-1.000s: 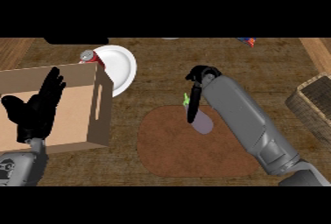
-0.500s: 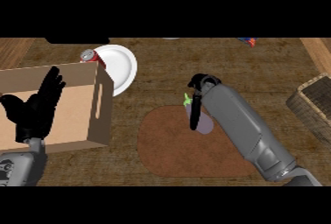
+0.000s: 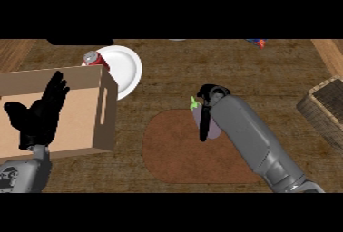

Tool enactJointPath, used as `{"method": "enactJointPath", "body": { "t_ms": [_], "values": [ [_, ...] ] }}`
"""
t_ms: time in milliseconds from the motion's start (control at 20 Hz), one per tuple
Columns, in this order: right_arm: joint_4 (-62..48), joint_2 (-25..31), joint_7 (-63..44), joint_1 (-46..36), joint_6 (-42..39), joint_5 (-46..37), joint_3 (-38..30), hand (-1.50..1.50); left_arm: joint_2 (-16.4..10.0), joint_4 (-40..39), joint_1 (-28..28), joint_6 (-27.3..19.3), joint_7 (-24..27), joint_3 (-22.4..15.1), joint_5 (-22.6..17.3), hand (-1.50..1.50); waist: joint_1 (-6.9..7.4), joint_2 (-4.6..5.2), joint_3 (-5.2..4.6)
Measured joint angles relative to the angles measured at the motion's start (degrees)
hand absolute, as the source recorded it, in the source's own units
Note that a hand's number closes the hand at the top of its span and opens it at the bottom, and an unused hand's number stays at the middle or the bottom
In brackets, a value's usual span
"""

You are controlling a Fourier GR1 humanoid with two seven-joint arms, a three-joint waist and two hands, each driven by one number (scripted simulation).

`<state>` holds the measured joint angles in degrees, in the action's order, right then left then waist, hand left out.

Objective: Pick the eggplant from the cutting board and place it in the basket

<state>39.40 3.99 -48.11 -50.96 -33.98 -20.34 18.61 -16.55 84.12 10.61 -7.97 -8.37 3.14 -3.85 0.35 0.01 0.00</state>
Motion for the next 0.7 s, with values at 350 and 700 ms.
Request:
{"method": "enactJointPath", "body": {
  "t_ms": [350,700],
  "values": [
    [-0.3,-1.9,0.3,2.3,0.1,-2.9,-0.2,-1.50,0.7,-0.1,0.2,0.9,0.1,0.9,0.6,0.00,-0.06,-0.26,-0.13],
    [1.3,-1.6,2.3,4.0,-4.5,-2.6,0.6,1.50,0.9,-0.2,1.0,1.2,-0.6,1.1,1.2,0.00,-0.19,-0.81,-0.45]
  ]
}}
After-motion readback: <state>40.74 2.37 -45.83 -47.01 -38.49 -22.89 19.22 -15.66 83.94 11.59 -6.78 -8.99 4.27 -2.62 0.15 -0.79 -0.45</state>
